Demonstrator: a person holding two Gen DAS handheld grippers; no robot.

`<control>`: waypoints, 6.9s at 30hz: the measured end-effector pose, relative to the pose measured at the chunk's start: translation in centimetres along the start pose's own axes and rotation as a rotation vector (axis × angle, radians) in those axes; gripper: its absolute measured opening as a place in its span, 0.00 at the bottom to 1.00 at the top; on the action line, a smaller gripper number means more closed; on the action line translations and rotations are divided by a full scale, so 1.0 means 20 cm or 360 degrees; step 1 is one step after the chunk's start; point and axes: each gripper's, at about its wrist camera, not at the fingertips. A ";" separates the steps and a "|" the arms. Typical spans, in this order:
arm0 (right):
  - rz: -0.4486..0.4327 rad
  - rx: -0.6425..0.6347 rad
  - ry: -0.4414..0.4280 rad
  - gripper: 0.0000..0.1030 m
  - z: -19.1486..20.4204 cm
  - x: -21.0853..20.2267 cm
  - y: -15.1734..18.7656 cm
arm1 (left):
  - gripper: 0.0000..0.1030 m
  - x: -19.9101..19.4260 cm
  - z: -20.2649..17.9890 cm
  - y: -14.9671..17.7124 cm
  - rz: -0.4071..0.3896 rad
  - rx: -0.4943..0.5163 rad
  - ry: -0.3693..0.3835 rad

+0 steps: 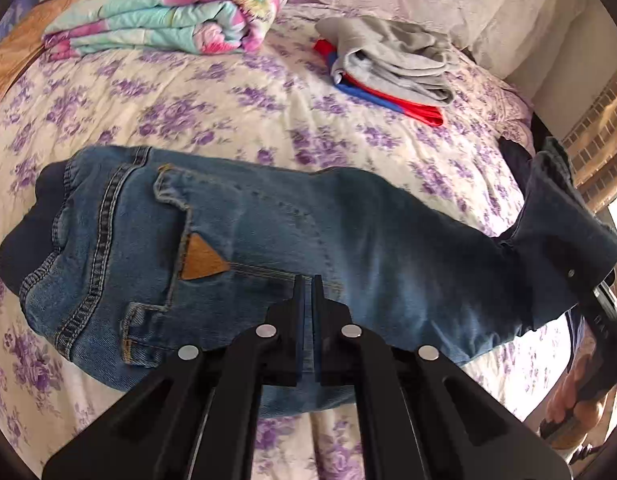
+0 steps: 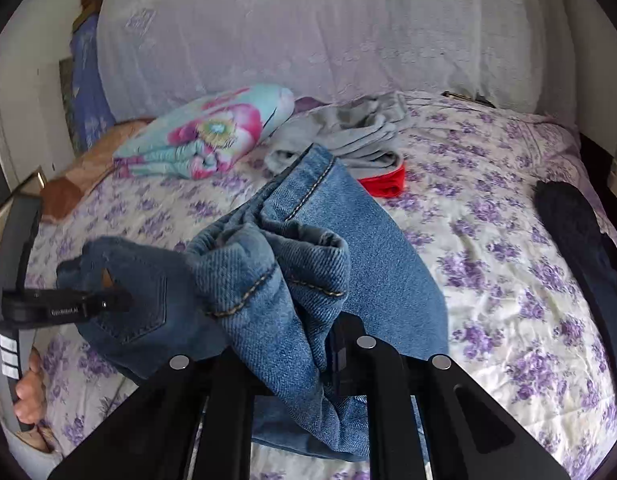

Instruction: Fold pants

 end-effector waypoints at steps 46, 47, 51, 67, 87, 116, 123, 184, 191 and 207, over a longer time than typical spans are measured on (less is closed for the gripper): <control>0.0180 0.0220 -0.0469 0.36 0.09 0.05 0.01 | 0.88 -0.44 0.72 0.24 -0.0183 -0.0789 0.0111; 0.0162 0.0212 -0.0463 0.37 0.07 -0.01 0.03 | 0.88 -0.38 0.75 0.24 -0.0160 -0.0841 0.0155; 0.0121 0.0291 -0.0403 0.44 -0.09 -0.16 0.10 | 0.88 -0.16 0.75 0.17 -0.0102 -0.0863 0.0233; 0.0651 0.0055 -0.0701 0.14 0.45 0.32 0.22 | 0.33 -0.42 0.21 0.13 -0.0496 -0.0146 -0.0282; 0.0529 0.0337 -0.0560 0.12 0.22 0.53 -0.12 | 0.32 -0.43 0.16 0.11 -0.0467 -0.0078 -0.0237; -0.0005 0.0954 -0.0214 0.32 -1.00 -0.28 0.45 | 0.33 0.20 -1.22 0.29 -0.0014 0.0825 -0.0136; 0.0040 0.0894 -0.0237 0.34 -0.91 -0.25 0.43 | 0.78 0.00 -1.23 0.28 0.0035 0.0757 0.0420; 0.0133 0.0219 -0.0228 0.86 -0.32 -0.21 -0.18 | 0.79 -0.12 -0.25 0.17 -0.0032 0.0026 0.0289; 0.0130 0.0460 -0.0072 0.86 -0.50 -0.38 0.18 | 0.79 0.15 -0.12 0.17 0.0205 -0.0198 0.0243; 0.0325 0.0918 -0.0304 0.86 -0.56 -0.11 0.31 | 0.86 0.27 -0.25 0.15 0.0145 -0.0246 0.0447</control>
Point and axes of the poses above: each gripper's, at about its wrist camera, not at the fingertips, and x roughly the way its jaws point, z to its left, y to its underside, and after that the axes turned 7 degrees about -z, right-handed
